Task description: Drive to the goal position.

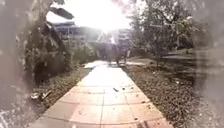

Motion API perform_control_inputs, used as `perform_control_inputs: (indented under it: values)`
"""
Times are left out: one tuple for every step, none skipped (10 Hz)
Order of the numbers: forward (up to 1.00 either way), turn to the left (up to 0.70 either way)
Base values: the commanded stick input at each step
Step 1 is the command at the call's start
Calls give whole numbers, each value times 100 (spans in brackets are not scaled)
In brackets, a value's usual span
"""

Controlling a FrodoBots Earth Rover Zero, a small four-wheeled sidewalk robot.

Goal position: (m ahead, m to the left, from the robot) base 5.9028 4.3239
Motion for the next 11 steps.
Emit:
perform_control_inputs:
  values:
    - [50,0]
    - [50,0]
    - [50,0]
    - [50,0]
    - [50,0]
    - [50,0]
    - [50,0]
    - [50,0]
    - [50,0]
    - [50,0]
    - [50,0]
